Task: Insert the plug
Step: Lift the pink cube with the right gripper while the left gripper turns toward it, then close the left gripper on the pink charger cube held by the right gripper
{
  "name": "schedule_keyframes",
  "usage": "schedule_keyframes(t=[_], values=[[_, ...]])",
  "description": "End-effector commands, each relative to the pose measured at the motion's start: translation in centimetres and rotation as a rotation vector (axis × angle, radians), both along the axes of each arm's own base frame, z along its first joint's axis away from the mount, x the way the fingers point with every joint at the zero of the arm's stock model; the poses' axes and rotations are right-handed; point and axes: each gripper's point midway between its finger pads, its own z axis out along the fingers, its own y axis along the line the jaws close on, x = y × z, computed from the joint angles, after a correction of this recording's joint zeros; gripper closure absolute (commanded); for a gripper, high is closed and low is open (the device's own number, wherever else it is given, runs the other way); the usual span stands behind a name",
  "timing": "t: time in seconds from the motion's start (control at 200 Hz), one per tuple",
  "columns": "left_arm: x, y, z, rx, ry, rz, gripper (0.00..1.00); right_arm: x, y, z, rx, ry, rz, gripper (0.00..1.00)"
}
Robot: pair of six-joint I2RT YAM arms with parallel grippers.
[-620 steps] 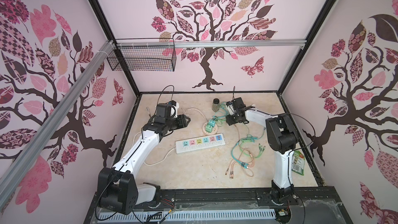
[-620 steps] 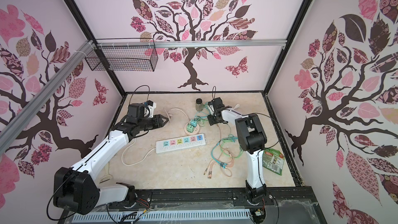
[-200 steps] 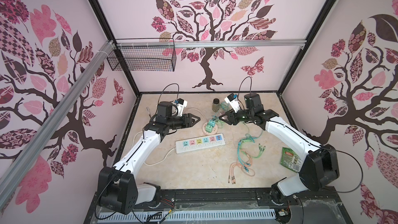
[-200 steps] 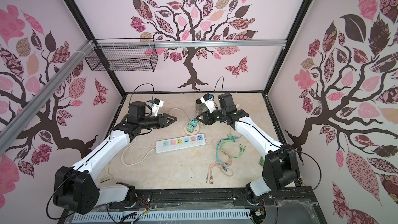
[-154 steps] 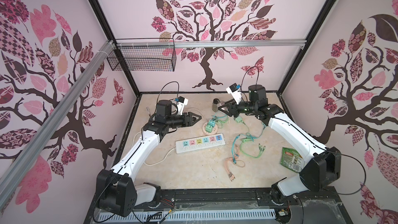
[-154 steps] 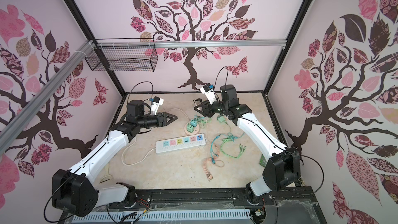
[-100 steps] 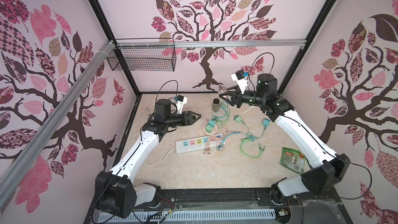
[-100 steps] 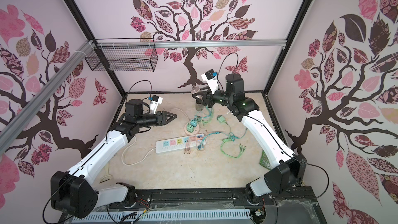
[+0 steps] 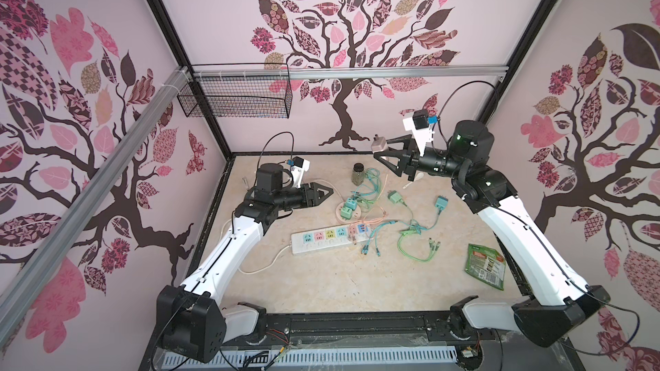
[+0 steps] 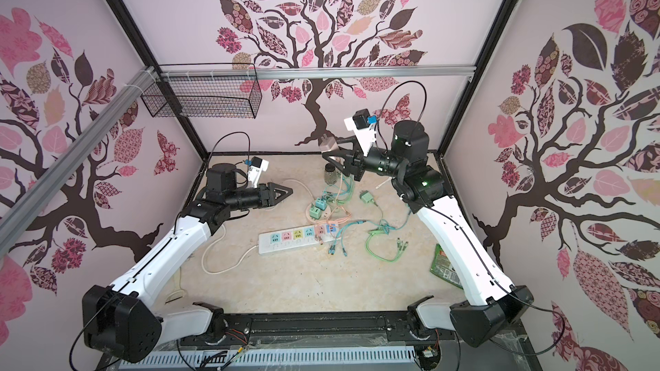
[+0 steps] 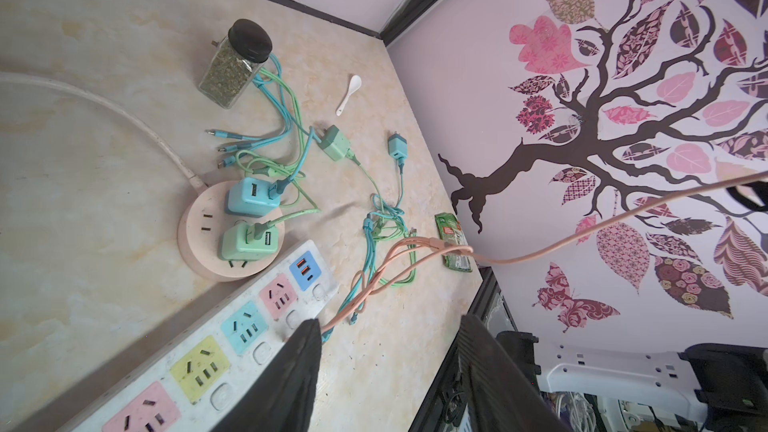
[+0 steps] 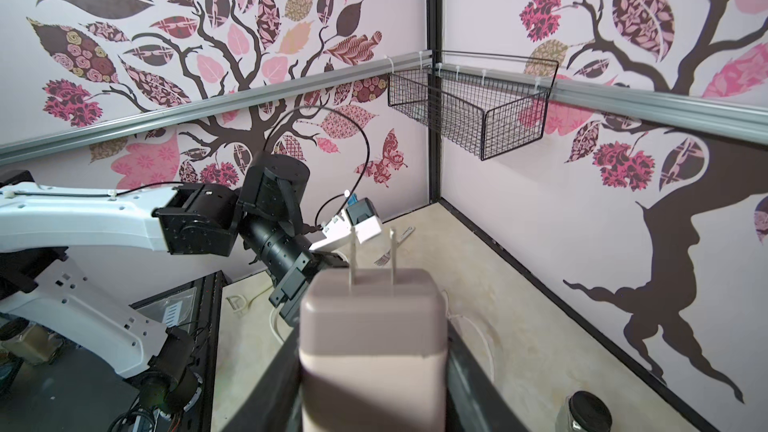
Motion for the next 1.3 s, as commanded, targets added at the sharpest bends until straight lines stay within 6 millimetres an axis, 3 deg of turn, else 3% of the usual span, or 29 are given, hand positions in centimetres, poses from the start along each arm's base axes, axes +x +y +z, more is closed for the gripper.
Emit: schedule_keyframes(t=[0.0,0.27,0.39,0.645,0.9,1.29], values=[[-0.8,-0.4,4.5,-0.063,-0.083,-0.034,0.39,-0.5,-0.2,-1.9,-0.018,0.023,-0.019,0.62],[-2.7,-2.0,8.3,-0.155,-0.11,-0.157,0.33,-1.1,2.0,-9.1,-0.258,0.008,-0.098,0.62],[-4.2,-3.4,8.9,-0.179,-0.124,-0.244,0.31,-1.3,2.4,-10.5,-0.306,-0.004,-0.093,0.62],[-4.9,-4.7,7.9,-0.19,-0.067,-0.328,0.31,-1.7,3.9,-12.9,-0.448,-0.06,-0.081,0.62],[-5.0,-5.5,6.3,-0.162,-0.022,-0.374,0.33,-2.2,4.9,-12.9,-0.458,-0.087,-0.038,0.61],[-5.9,-6.1,6.2,-0.177,-0.015,-0.451,0.36,-2.6,6.3,-13.1,-0.474,-0.091,0.015,0.6]])
